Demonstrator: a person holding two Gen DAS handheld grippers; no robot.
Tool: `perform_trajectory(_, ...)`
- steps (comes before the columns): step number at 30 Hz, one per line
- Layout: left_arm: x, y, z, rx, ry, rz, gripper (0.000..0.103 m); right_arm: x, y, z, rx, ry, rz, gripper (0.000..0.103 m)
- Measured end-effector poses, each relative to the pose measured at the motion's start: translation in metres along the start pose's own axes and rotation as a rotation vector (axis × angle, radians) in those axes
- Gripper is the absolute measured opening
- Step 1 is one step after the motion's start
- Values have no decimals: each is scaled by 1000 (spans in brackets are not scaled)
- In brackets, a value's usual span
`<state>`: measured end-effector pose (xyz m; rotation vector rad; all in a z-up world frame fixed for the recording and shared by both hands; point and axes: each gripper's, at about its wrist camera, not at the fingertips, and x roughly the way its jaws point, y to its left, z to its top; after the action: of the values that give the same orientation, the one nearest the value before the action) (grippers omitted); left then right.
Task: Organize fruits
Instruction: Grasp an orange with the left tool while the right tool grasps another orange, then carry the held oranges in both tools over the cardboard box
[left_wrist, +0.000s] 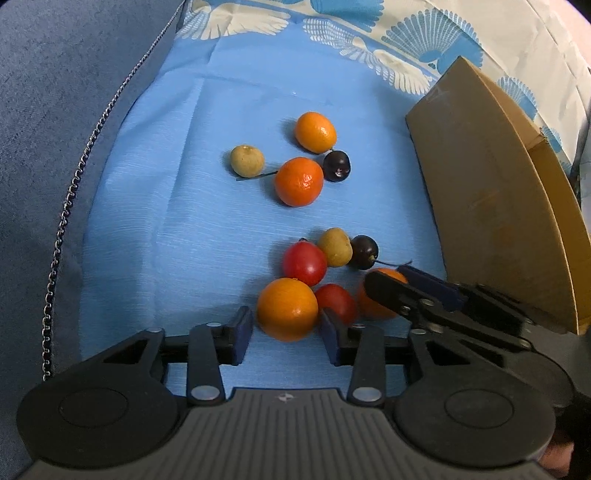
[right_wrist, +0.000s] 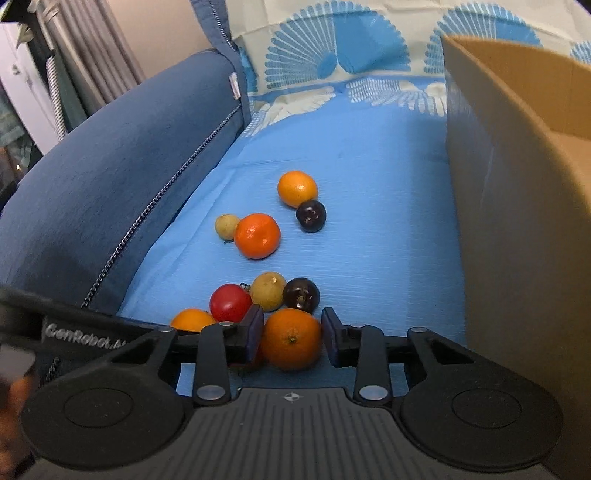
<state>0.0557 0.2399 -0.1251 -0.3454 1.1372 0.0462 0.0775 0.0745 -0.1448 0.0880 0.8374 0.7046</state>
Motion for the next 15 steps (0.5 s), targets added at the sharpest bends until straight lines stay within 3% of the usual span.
perform_trajectory(9, -23, 12, -12, -51, -52, -16, 40, -51, 25, -11, -157, 5, -65, 35)
perform_trajectory(15, -26, 24, -18, -109, -5, -14, 40, -57, 33, -31, -205, 97, -84, 35)
